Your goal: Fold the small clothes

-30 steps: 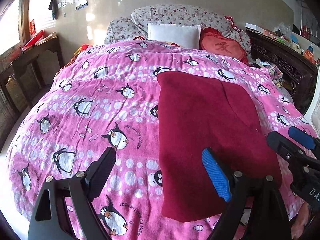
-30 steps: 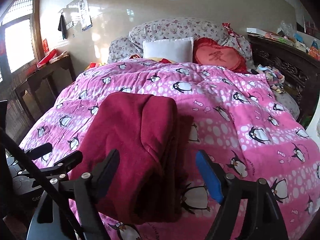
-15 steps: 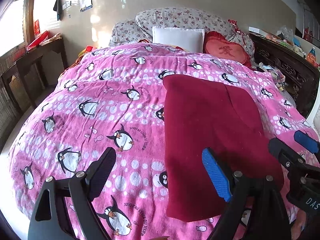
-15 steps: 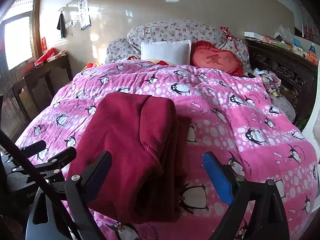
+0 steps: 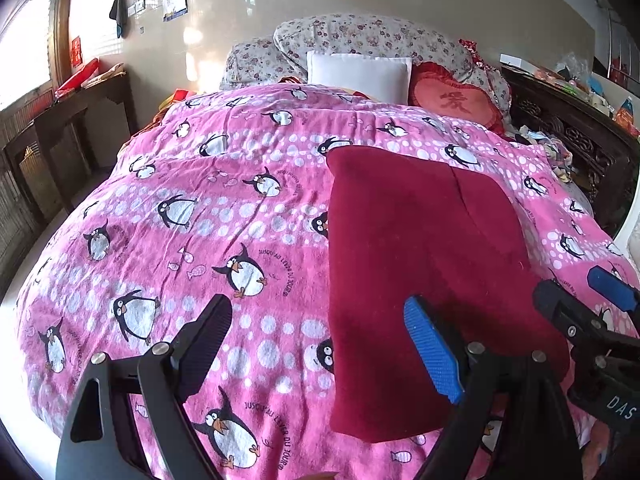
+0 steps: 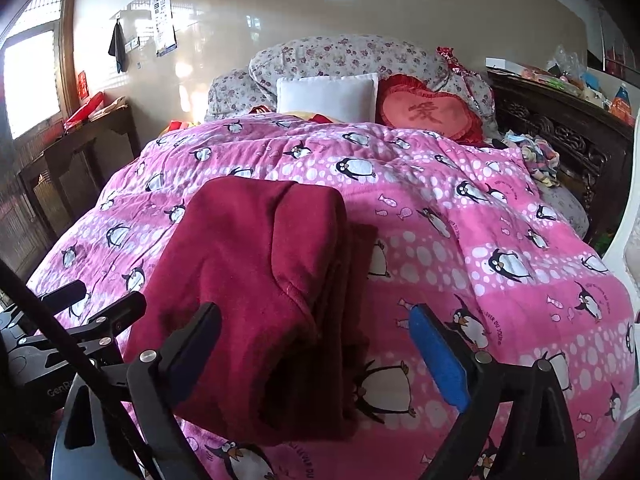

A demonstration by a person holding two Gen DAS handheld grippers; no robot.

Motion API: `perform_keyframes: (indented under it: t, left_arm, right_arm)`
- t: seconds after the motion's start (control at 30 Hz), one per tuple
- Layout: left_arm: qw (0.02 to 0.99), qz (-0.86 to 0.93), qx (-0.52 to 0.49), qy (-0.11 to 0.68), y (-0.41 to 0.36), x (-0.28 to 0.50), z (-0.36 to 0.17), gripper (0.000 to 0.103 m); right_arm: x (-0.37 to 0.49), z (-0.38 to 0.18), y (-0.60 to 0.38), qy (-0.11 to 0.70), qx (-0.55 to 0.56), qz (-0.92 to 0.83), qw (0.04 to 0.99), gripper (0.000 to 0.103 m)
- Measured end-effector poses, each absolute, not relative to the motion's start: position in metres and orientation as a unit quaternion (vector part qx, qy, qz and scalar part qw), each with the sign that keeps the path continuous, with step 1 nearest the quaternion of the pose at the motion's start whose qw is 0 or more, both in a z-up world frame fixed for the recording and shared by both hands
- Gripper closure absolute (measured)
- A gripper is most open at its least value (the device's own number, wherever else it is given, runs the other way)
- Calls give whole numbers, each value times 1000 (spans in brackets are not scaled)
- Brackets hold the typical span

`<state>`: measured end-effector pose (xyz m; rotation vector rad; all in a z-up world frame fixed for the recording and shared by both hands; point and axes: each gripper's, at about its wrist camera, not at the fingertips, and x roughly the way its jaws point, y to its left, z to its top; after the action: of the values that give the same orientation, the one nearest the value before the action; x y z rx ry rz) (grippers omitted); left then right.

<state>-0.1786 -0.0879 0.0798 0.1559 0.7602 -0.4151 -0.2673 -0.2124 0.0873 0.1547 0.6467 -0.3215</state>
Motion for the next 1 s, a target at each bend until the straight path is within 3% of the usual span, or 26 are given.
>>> perform_keyframes:
  t: [1.0]
  left_arm:
    - [907,-201,78,363,-91,-183,78,16]
  right_arm:
    - [-270,84,-217,318,88,-159,930,4]
